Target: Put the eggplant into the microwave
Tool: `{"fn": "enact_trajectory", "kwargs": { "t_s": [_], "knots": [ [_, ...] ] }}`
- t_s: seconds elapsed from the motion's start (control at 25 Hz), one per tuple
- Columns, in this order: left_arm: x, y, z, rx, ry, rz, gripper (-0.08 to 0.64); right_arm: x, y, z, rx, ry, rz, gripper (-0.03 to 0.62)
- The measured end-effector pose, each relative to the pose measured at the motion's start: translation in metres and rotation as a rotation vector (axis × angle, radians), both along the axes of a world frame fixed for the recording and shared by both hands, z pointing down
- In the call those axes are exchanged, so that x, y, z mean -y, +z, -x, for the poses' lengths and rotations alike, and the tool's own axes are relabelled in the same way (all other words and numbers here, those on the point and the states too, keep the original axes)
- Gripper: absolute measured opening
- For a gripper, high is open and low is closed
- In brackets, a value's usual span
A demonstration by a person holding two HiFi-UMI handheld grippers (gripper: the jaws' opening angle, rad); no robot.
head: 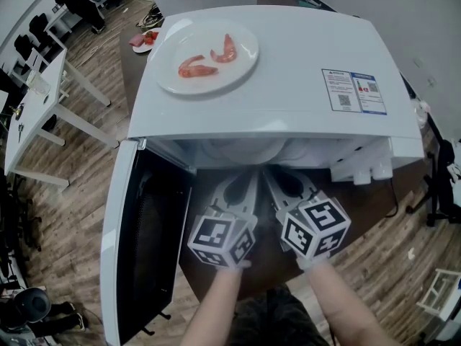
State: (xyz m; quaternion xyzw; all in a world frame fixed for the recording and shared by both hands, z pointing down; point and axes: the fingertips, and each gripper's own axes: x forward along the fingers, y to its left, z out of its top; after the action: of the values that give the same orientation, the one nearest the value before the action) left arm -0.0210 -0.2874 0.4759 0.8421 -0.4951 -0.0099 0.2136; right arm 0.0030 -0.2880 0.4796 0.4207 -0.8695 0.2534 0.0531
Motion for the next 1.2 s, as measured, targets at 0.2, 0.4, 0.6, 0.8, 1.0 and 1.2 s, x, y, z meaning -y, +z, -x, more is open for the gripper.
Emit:
{"fn": "enact_trajectory", "kwargs": {
  "t_s": [0.2,0.4,0.6,0.8,1.0,1.2],
  "knots": [
    [0.005,0.000,-0.001,-0.003,0.000,0.001,0.002,0.004,-0.001,-0.001,0.001,0.003,-0.001,0.002],
    [0.007,0.000,-0.003,-0.004,0.003,0.002,0.002,0.006,-0.001,-0.003,-0.011,0.006,-0.010,0.002],
    [0.009,0.000,-0.003,-0.006,0.002,-0.001,0.001,0.008,0.000,-0.003,-0.016,-0.001,-0.014,0.002],
    [0.009,0.000,-0.003,-0.007,-0.001,-0.001,0.002,0.008,-0.001,-0.003,-0.041,0.001,-0.035,0.002],
    [0.007,-0.005,-0.004,-0.009,-0.004,-0.012,0.002,0.007,-0.006,-0.006,-0.044,0.022,-0.067,0.003],
    [0.000,-0.005,-0.006,-0.013,-0.005,-0.014,0.002,0.003,-0.011,-0.007,-0.028,0.018,-0.096,0.005]
  ]
}}
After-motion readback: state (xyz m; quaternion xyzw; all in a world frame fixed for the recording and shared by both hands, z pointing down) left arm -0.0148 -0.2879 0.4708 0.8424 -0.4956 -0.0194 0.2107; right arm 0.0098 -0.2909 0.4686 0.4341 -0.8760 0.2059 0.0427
